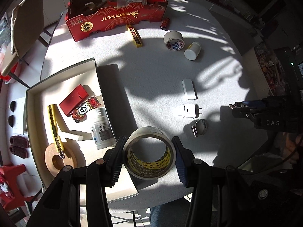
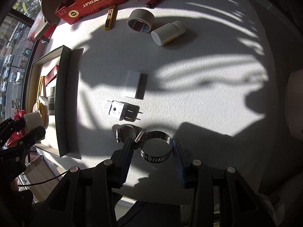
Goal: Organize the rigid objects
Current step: 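Carry masking tape roll and hose clamp toward the white tray with both tools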
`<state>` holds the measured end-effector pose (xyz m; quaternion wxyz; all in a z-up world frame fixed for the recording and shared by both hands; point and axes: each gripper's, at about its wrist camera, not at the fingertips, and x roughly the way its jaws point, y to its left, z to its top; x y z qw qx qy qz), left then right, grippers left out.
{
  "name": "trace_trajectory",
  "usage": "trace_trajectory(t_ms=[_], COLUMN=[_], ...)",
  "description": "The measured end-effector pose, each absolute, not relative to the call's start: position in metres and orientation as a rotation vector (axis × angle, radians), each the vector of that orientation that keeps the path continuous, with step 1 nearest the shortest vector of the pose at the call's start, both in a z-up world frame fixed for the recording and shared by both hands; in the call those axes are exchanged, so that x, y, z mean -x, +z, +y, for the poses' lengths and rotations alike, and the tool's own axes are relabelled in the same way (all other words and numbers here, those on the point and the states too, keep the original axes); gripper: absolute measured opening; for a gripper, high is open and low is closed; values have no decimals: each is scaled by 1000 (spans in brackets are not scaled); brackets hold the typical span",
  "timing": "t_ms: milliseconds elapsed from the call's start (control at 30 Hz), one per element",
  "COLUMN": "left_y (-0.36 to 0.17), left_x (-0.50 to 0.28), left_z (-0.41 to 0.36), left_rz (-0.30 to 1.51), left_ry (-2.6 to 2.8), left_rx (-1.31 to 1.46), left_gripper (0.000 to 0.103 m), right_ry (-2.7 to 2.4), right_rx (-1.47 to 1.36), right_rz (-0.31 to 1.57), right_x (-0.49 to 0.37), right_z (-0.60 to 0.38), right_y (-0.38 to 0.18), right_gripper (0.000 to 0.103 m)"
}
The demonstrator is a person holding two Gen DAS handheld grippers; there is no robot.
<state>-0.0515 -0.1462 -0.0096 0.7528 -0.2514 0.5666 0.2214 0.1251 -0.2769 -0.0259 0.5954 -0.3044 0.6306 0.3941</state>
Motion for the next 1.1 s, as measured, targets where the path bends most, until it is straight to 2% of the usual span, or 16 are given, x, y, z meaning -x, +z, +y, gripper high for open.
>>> trace_trajectory(t_ms=[267,667,1100], left_y=[-13,-22,-18], left_x=[72,92,140], left_z=[-132,-124,-101], left_rz=[1206,1173,1124], left_ry=[531,569,683], left_rx=[612,690,758], left_gripper=[52,52,52], right_ry=[975,1058,1314], right_rx=[825,821,872], right_rz=[1366,1304,1178], right_x=[-101,-85,-1], right_z=[-259,-235,-154], right_y=[-18,12,51], right_gripper=[43,43,43])
